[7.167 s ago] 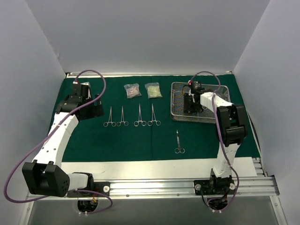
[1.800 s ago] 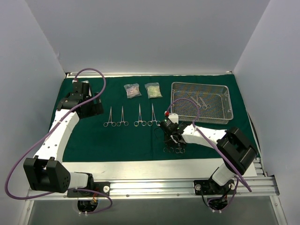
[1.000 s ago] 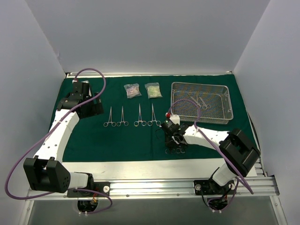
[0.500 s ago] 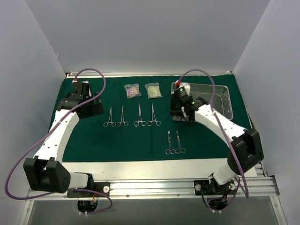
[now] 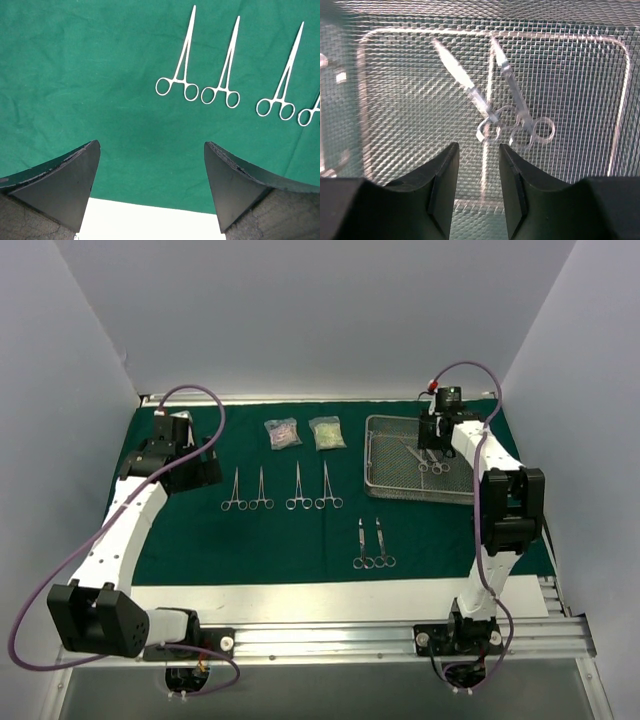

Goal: Open and lay out the surgical kit
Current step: Pick up the medical item from the container.

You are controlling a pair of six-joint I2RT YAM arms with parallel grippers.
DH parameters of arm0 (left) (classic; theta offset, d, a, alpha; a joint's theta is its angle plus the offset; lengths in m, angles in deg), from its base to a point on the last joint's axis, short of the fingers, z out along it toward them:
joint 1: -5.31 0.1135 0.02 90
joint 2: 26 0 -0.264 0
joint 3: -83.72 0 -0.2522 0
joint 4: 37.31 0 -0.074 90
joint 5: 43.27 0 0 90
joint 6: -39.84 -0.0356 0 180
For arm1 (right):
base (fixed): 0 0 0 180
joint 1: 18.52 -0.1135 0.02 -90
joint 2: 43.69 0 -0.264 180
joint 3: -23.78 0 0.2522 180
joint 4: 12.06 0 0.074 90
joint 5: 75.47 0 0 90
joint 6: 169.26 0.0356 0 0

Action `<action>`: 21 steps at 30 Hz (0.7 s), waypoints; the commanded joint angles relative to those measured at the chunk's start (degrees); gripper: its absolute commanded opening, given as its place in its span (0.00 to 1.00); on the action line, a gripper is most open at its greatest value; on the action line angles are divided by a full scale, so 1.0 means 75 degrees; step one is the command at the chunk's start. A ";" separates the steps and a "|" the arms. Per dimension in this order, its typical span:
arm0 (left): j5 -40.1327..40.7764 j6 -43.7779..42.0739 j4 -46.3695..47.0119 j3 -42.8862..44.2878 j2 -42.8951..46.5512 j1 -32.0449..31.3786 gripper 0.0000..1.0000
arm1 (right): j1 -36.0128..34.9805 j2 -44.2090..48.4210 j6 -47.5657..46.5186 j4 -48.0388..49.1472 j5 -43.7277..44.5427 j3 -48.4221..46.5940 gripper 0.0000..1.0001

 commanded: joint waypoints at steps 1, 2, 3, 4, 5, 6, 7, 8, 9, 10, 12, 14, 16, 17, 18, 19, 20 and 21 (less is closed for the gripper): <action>-0.0121 0.0079 0.0128 0.0138 0.0282 -0.0039 0.94 | 0.0165 -0.0780 -0.0940 0.0079 -0.0761 -0.0689 0.34; -0.0121 0.0114 0.0128 0.0114 0.0294 -0.0039 0.94 | 0.0166 -0.0922 -0.1069 0.0137 -0.0808 -0.0784 0.34; -0.0121 0.0161 0.0139 0.0079 0.0317 -0.0027 0.94 | 0.0189 -0.1063 -0.1152 0.0184 -0.0809 -0.0935 0.34; -0.0133 0.0185 0.0151 0.0056 0.0352 -0.0027 0.94 | 0.0212 -0.1296 -0.1303 0.0219 -0.0843 -0.1006 0.34; -0.0133 0.0197 0.0151 0.0009 0.0364 -0.0027 0.94 | 0.0294 -0.1392 -0.1375 0.0324 -0.0995 -0.1065 0.34; -0.0133 0.0220 0.0151 -0.0015 0.0399 -0.0039 0.94 | 0.0318 -0.1497 -0.1433 0.0371 -0.1054 -0.1182 0.34; -0.0145 0.0220 0.0128 -0.0027 0.0400 -0.0039 0.94 | 0.0341 -0.1672 -0.1538 0.0395 -0.1101 -0.1253 0.34; -0.0122 0.0243 0.0116 -0.0038 0.0411 -0.0027 0.94 | 0.0365 -0.1755 -0.1620 0.0395 -0.1183 -0.1334 0.34; -0.0098 0.0232 0.0093 -0.0050 0.0446 -0.0027 0.94 | 0.0377 -0.1918 -0.1703 0.0395 -0.1207 -0.1463 0.34; -0.0098 0.0232 0.0092 -0.0050 0.0458 -0.0027 0.94 | 0.0365 -0.2013 -0.1761 0.0360 -0.1219 -0.1534 0.34; -0.0075 0.0232 0.0081 -0.0085 0.0470 -0.0027 0.94 | 0.0377 -0.2223 -0.1961 0.0220 -0.1300 -0.1651 0.34; -0.0063 0.0244 0.0081 -0.0109 0.0470 -0.0027 0.94 | 0.0377 -0.2341 -0.2113 0.0091 -0.1359 -0.1745 0.34; -0.0051 0.0232 0.0069 -0.0132 0.0470 -0.0016 0.94 | 0.0377 -0.2435 -0.2265 0.0067 -0.1418 -0.1711 0.34; -0.0051 0.0232 0.0081 -0.0144 0.0481 -0.0016 0.94 | 0.0377 -0.2470 -0.2289 0.0079 -0.1441 -0.1687 0.34; -0.0040 0.0232 0.0081 -0.0167 0.0505 -0.0016 0.94 | 0.0388 -0.2540 -0.2336 0.0056 -0.1453 -0.1675 0.34; -0.0016 0.0244 0.0081 -0.0167 0.0517 -0.0016 0.94 | 0.0377 -0.2599 -0.2394 -0.0095 -0.1476 -0.1733 0.34; -0.0016 0.0232 0.0081 -0.0179 0.0528 -0.0016 0.94 | 0.0377 -0.2658 -0.2488 -0.0178 -0.1500 -0.1780 0.34; -0.0016 0.0232 0.0069 -0.0191 0.0540 -0.0016 0.94 | 0.0377 -0.2728 -0.2523 -0.0260 -0.1546 -0.1804 0.34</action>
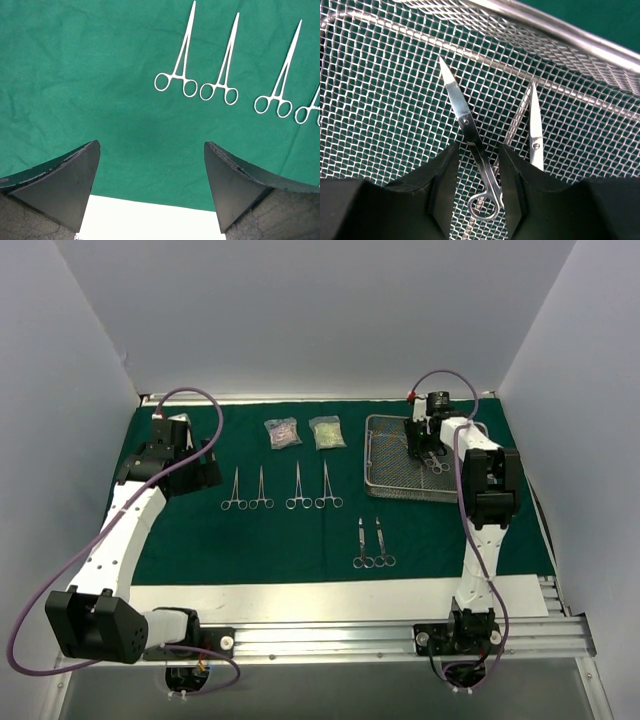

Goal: Open and lay out the surgical kit
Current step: Pick up the medical item from the container.

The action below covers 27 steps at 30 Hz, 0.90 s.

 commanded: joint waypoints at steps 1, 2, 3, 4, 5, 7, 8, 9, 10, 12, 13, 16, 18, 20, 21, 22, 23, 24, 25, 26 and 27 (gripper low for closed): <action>0.0028 0.0066 0.0084 -0.0001 0.0278 -0.0024 0.94 | 0.0039 -0.0213 -0.0440 -0.0514 -0.0259 -0.0286 0.34; 0.0028 0.0054 0.0084 -0.0013 0.0290 -0.0024 0.94 | 0.0039 -0.0214 -0.0498 -0.0538 -0.0294 -0.0239 0.33; 0.0039 0.0066 0.0095 -0.0036 0.0290 -0.0024 0.94 | 0.0027 -0.0237 -0.0534 -0.0538 -0.0283 -0.0204 0.33; 0.0039 0.0054 0.0084 -0.0036 0.0290 -0.0013 0.94 | 0.0027 -0.0249 -0.0557 -0.0561 -0.0294 -0.0180 0.33; 0.0039 0.0066 0.0095 -0.0048 0.0301 -0.0024 0.94 | 0.0027 -0.0260 -0.0592 -0.0585 -0.0306 -0.0145 0.31; 0.0028 0.0054 0.0107 -0.0072 0.0325 -0.0013 0.94 | 0.0015 -0.0330 -0.0674 -0.0760 -0.0283 -0.0168 0.26; 0.0016 0.0042 0.0095 -0.0072 0.0348 -0.0024 0.94 | 0.0004 -0.0331 -0.0686 -0.0796 -0.0271 -0.0168 0.20; 0.0016 0.0042 0.0095 -0.0072 0.0348 -0.0024 0.94 | -0.0020 -0.0308 -0.0686 -0.0819 -0.0247 -0.0145 0.17; 0.0016 0.0042 0.0107 -0.0072 0.0360 -0.0024 0.94 | -0.0055 -0.0272 -0.0675 -0.0819 -0.0236 -0.0122 0.14; 0.0004 0.0031 0.0119 -0.0072 0.0383 -0.0024 0.94 | -0.0090 -0.0132 -0.0616 -0.0785 -0.0236 -0.0028 0.04; 0.0004 0.0031 0.0107 -0.0083 0.0383 -0.0024 0.94 | -0.0125 -0.0097 -0.0535 -0.0784 -0.0236 -0.0016 0.02; -0.0008 0.0007 0.0130 -0.0095 0.0407 -0.0024 0.94 | -0.0254 0.0114 -0.0324 -0.0773 -0.0271 0.0030 0.00; 0.0004 -0.0004 0.0131 -0.0107 0.0430 -0.0013 0.94 | -0.0313 0.0278 -0.0137 -0.0773 -0.0131 0.0054 0.00; 0.0004 -0.0005 0.0142 -0.0118 0.0465 -0.0024 0.94 | -0.0371 0.0395 0.0215 -0.0854 -0.0083 0.0054 0.00; -0.0007 -0.0005 0.0154 -0.0119 0.0477 -0.0013 0.94 | -0.0395 0.0431 0.0344 -0.0971 0.0056 0.0066 0.00; -0.0019 -0.0005 0.0142 -0.0130 0.0477 -0.0024 0.94 | -0.0430 0.0454 0.0496 -0.1041 0.0162 0.0066 0.00; -0.0031 -0.0005 0.0154 -0.0130 0.0500 -0.0024 0.94 | -0.0465 0.0512 0.0660 -0.1100 0.0221 0.0077 0.00; -0.0031 -0.0005 0.0166 -0.0142 0.0501 -0.0013 0.94 | -0.0523 0.0536 0.0754 -0.1263 0.0465 0.0089 0.00; -0.0031 -0.0005 0.0154 -0.0154 0.0501 -0.0024 0.94 | -0.0559 0.0548 0.0859 -0.1369 0.0607 0.0089 0.00; -0.0042 -0.0005 0.0166 -0.0154 0.0512 -0.0013 0.94 | -0.0582 0.0571 0.0988 -0.1475 0.0713 0.0078 0.00; -0.0031 -0.0005 0.0166 -0.0165 0.0512 -0.0024 0.94 | -0.0629 0.0572 0.1036 -0.1673 0.0795 0.0078 0.00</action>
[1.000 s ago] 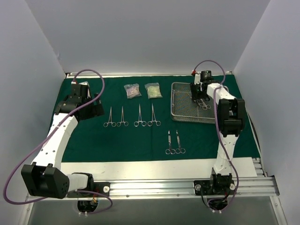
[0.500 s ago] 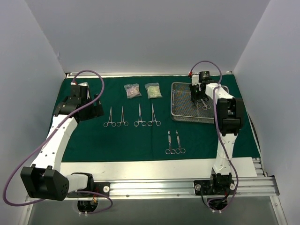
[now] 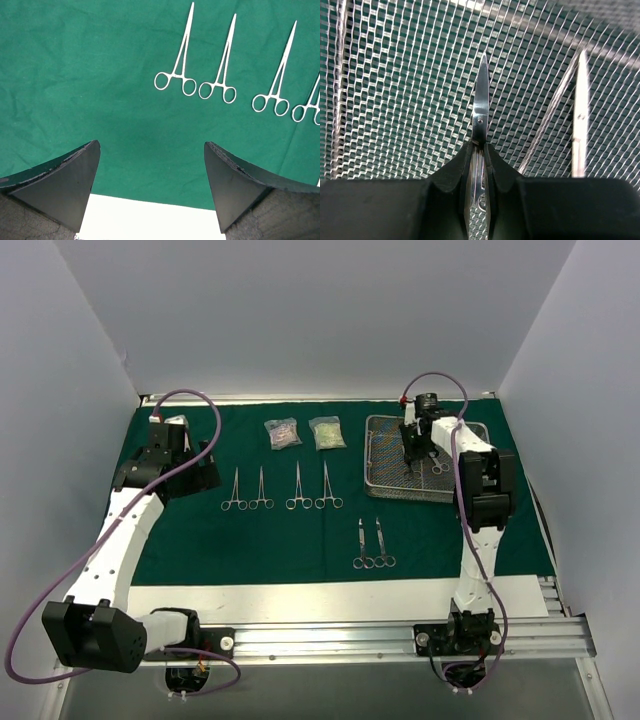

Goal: Open and lay out the surgical kit
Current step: Pick up the medical item from the container.

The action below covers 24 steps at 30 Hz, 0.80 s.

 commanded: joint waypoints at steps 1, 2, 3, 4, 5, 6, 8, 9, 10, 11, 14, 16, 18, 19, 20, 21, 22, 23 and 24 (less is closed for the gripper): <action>-0.0028 0.0001 0.0157 -0.0034 0.0200 -0.0024 0.94 | -0.0169 0.0507 0.0552 -0.1057 0.0551 0.0107 0.00; -0.0028 -0.0022 0.0157 -0.0034 0.0200 -0.0013 0.94 | -0.0181 0.0519 0.0588 -0.1139 0.0574 0.0130 0.00; -0.0028 -0.0022 0.0157 -0.0046 0.0200 -0.0024 0.94 | -0.0192 0.0508 0.0646 -0.1256 0.0598 0.0142 0.00; -0.0040 -0.0034 0.0157 -0.0046 0.0189 -0.0024 0.94 | -0.0216 0.0508 0.0681 -0.1303 0.0621 0.0165 0.00; -0.0028 -0.0034 0.0157 -0.0058 0.0189 -0.0024 0.94 | -0.0216 0.0508 0.0705 -0.1339 0.0621 0.0189 0.00; -0.0028 -0.0045 0.0157 -0.0058 0.0177 -0.0024 0.94 | -0.0239 0.0496 0.0717 -0.1408 0.0621 0.0200 0.00; -0.0028 -0.0057 0.0157 -0.0058 0.0177 -0.0024 0.94 | -0.0263 0.0414 0.0752 -0.1468 0.0703 0.0201 0.02; -0.0028 -0.0057 0.0157 -0.0046 0.0177 -0.0024 0.94 | -0.0263 0.0367 0.0764 -0.1595 0.0703 0.0119 0.05; -0.0028 -0.0057 0.0145 -0.0046 0.0165 -0.0013 0.94 | -0.0274 0.0321 0.0764 -0.1655 0.0703 0.0084 0.08; -0.0028 -0.0069 0.0134 -0.0023 0.0165 -0.0013 0.94 | -0.0275 0.0227 0.0764 -0.1702 0.0715 0.0037 0.09; -0.0005 -0.0081 0.0122 0.0001 0.0154 -0.0013 0.94 | -0.0298 0.0087 0.0775 -0.1819 0.0773 -0.0034 0.13; 0.0019 -0.0092 0.0110 0.0013 0.0142 -0.0013 0.94 | -0.0321 0.0016 0.0799 -0.1855 0.0867 -0.0069 0.16; 0.0031 -0.0104 0.0098 0.0013 0.0130 -0.0013 0.94 | -0.0368 -0.0090 0.0834 -0.1889 0.1030 -0.0069 0.18; 0.0054 -0.0104 0.0087 0.0013 0.0119 -0.0013 0.94 | -0.0380 -0.0136 0.0834 -0.1878 0.1043 -0.0081 0.18; 0.0066 -0.0104 0.0098 0.0013 0.0118 -0.0024 0.94 | -0.0392 -0.0206 0.0846 -0.1855 0.1055 -0.0057 0.19; 0.0066 -0.0104 0.0087 0.0024 0.0118 -0.0024 0.94 | -0.0403 -0.0242 0.0857 -0.1855 0.1043 -0.0057 0.20; 0.0066 -0.0116 0.0087 0.0024 0.0107 -0.0024 0.94 | -0.0403 -0.0324 0.0881 -0.1855 0.1032 -0.0046 0.21; 0.0077 -0.0104 0.0087 0.0024 0.0095 -0.0024 0.94 | -0.0415 -0.0371 0.0892 -0.1843 0.1008 -0.0034 0.21; 0.0078 -0.0116 0.0075 0.0024 0.0095 -0.0013 0.94 | -0.0415 -0.0394 0.0893 -0.1820 0.0985 -0.0022 0.21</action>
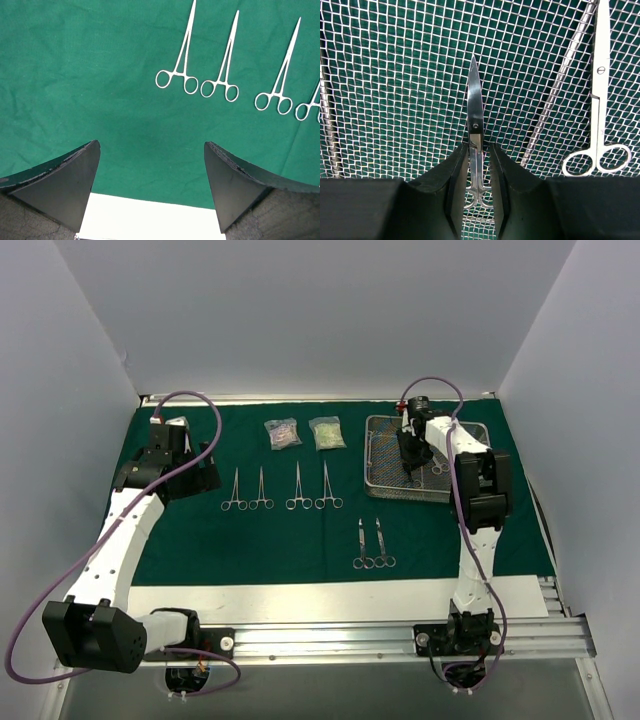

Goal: Open and lay out the surgical kit
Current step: Pick up the medical item from the container.

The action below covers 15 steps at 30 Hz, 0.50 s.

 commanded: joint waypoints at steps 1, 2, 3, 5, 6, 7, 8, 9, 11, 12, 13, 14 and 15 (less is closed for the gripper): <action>0.0072 -0.0087 0.0078 0.0109 0.0092 -0.0024 0.94 | -0.0077 -0.0459 0.0091 -0.0721 0.0189 0.0045 0.21; 0.0083 -0.0087 0.0078 0.0109 0.0092 -0.0024 0.94 | -0.0077 -0.0529 0.0080 -0.0686 0.0177 0.0080 0.21; 0.0083 -0.0075 0.0089 0.0109 0.0080 -0.0024 0.94 | -0.0065 -0.0564 0.0056 -0.0685 0.0154 0.0103 0.20; 0.0083 -0.0075 0.0089 0.0144 0.0057 -0.0024 0.94 | -0.0030 -0.0669 0.0033 -0.0674 0.0084 0.0127 0.17; 0.0083 -0.0075 0.0101 0.0156 0.0045 -0.0013 0.94 | -0.0019 -0.0693 0.0033 -0.0650 0.0037 0.0185 0.14; 0.0083 -0.0087 0.0101 0.0179 0.0034 -0.0013 0.94 | 0.0016 -0.0717 0.0044 -0.0639 -0.0045 0.0209 0.08; 0.0095 -0.0098 0.0101 0.0202 0.0022 -0.0024 0.94 | 0.0028 -0.0717 0.0044 -0.0604 -0.0080 0.0244 0.03; 0.0084 -0.0110 0.0101 0.0226 0.0010 -0.0024 0.94 | 0.0052 -0.0717 0.0033 -0.0615 -0.0115 0.0279 0.00; 0.0095 -0.0145 0.0101 0.0261 -0.0013 -0.0024 0.94 | 0.0075 -0.0635 0.0056 -0.0662 -0.0058 0.0268 0.00; 0.0107 -0.0169 0.0078 0.0261 -0.0013 -0.0024 0.94 | 0.0075 -0.0588 0.0068 -0.0685 -0.0022 0.0198 0.00; 0.0107 -0.0169 0.0078 0.0273 -0.0013 -0.0024 0.94 | 0.0075 -0.0437 0.0103 -0.0709 -0.0010 0.0151 0.00; 0.0130 -0.0180 0.0066 0.0285 -0.0013 -0.0013 0.94 | 0.0075 -0.0343 0.0138 -0.0767 0.0059 0.0081 0.00; 0.0153 -0.0192 0.0066 0.0296 -0.0013 -0.0024 0.94 | 0.0075 -0.0237 0.0173 -0.0802 0.0106 0.0010 0.00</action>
